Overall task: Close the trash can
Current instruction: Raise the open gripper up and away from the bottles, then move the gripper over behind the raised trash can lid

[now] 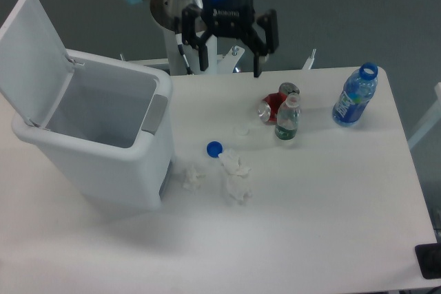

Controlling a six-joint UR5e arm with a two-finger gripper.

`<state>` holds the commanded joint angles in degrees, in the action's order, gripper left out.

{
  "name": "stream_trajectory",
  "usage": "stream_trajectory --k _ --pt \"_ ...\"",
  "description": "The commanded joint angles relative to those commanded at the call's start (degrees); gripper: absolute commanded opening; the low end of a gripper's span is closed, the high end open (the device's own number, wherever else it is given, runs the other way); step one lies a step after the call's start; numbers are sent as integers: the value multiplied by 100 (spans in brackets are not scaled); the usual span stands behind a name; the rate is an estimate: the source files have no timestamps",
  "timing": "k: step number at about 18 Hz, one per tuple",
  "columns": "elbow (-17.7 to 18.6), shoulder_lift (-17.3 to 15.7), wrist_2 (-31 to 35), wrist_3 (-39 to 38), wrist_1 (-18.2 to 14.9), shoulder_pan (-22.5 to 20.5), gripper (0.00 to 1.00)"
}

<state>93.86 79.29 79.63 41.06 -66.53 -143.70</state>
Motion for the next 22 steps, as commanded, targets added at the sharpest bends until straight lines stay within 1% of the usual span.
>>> stream_trajectory --k 1,4,6,9,13,14,16,19,22 --pt "0 -97 -17 -193 -9 9 100" --pt "-44 -203 -132 -765 0 158 100" --pt "-79 -273 -184 -1003 9 228 100" --pt "-88 -440 -552 -1468 35 290 100" --pt "-88 -651 -1150 -2312 44 325 100" --pt "-88 -660 -1265 -2461 44 369 100" --pt "-88 -695 -1353 -2612 44 465 100" --pt "-96 -695 -1371 -2612 53 641 100" --pt "-96 -687 -1739 -2612 53 773 100"
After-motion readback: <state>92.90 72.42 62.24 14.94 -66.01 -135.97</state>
